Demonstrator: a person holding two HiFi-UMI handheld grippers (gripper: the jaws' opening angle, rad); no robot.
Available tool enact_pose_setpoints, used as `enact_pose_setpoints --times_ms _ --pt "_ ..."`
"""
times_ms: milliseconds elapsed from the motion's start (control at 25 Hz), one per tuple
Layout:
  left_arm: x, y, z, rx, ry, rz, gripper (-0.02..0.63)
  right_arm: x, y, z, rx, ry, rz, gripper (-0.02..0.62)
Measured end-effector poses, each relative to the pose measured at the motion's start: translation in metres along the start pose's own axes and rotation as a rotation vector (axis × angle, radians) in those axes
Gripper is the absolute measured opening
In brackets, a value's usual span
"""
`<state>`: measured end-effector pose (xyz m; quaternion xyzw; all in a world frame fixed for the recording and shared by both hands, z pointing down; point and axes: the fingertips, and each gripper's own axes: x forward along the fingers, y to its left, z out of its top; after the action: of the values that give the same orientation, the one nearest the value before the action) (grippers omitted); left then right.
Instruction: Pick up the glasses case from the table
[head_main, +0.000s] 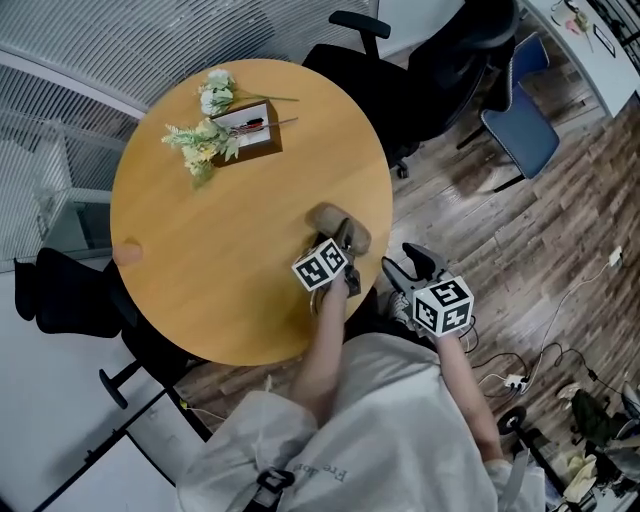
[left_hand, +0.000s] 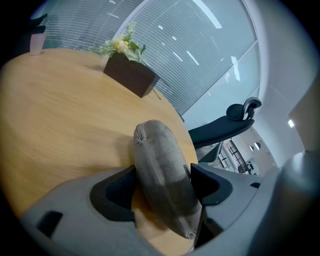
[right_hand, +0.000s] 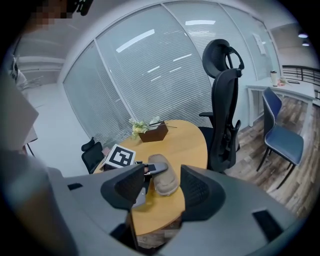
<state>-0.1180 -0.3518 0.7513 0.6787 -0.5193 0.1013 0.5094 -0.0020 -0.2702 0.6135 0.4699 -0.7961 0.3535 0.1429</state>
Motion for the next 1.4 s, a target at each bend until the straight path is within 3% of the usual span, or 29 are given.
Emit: enact_pose_setpoints --times_ms 800,1400 --pt "0.006 -0.009 -0.001 0.062 0.017 -0.039 0.308 -0.030 -0.006 -0.007 0.051 -0.065 -0.061 0.221" --pt "-0.031 -0.015 0.005 0.111 -0.047 -0.073 0.293 -0.036 0.019 -0.004 0.017 -0.090 -0.009 0.218"
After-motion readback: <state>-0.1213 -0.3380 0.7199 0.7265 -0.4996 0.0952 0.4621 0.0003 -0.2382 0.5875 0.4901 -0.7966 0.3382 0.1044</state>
